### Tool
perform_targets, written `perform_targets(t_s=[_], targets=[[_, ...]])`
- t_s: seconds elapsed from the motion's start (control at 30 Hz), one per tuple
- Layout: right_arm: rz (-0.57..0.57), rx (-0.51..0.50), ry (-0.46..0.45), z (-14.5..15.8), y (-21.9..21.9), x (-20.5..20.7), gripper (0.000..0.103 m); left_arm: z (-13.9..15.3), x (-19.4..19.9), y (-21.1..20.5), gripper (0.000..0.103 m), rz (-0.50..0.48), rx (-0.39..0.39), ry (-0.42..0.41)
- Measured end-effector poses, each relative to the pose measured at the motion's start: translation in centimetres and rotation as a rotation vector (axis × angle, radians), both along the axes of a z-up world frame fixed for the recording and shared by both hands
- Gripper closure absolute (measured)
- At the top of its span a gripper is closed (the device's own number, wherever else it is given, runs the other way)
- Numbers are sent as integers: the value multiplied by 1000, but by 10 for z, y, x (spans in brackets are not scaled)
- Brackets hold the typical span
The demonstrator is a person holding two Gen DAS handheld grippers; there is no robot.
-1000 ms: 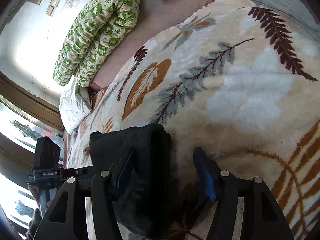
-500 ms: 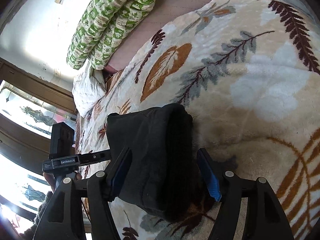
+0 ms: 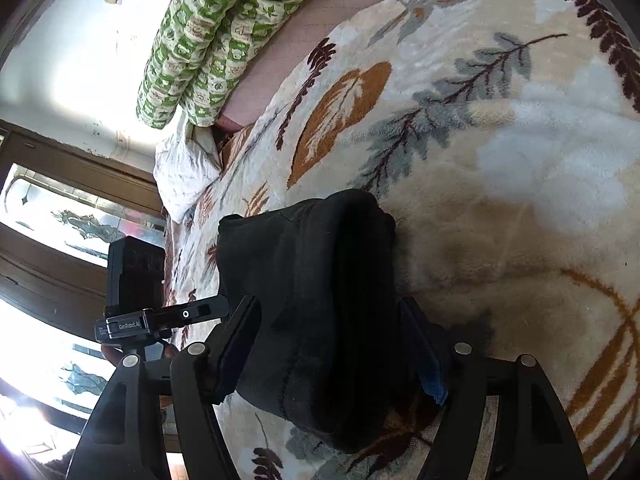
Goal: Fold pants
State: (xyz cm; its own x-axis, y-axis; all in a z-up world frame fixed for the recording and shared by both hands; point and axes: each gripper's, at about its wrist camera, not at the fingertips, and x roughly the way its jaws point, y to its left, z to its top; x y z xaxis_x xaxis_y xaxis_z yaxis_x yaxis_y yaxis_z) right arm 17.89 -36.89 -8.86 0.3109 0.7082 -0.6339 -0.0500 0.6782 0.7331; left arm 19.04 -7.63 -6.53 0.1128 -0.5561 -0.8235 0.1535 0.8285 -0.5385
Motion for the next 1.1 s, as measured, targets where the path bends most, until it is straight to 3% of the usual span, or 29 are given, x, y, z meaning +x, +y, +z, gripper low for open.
perform_targets(t_s=[0.2, 0.4, 0.47, 0.53, 0.73, 0.93, 1.1], targets=[[29, -22, 5, -6, 4, 1, 32, 6, -13, -21, 40, -31, 152, -113], [63, -83, -28, -4, 13, -2, 33, 11, -23, -25, 62, 17, 201, -193], [58, -119, -36, -3, 14, -3, 46, 15, -27, -28, 75, 12, 214, -228], [61, -123, -50, -3, 15, -6, 55, 19, -32, -30, 80, 11, 228, -271], [18, -152, -104, 4, 18, -15, 60, 24, -36, -23, 83, 52, 175, -286], [-6, -152, -130, 15, 19, -24, 62, 29, -44, -9, 84, 93, 94, -249], [-8, -161, -145, 28, 26, -35, 62, 37, -57, 1, 85, 108, 86, -251]])
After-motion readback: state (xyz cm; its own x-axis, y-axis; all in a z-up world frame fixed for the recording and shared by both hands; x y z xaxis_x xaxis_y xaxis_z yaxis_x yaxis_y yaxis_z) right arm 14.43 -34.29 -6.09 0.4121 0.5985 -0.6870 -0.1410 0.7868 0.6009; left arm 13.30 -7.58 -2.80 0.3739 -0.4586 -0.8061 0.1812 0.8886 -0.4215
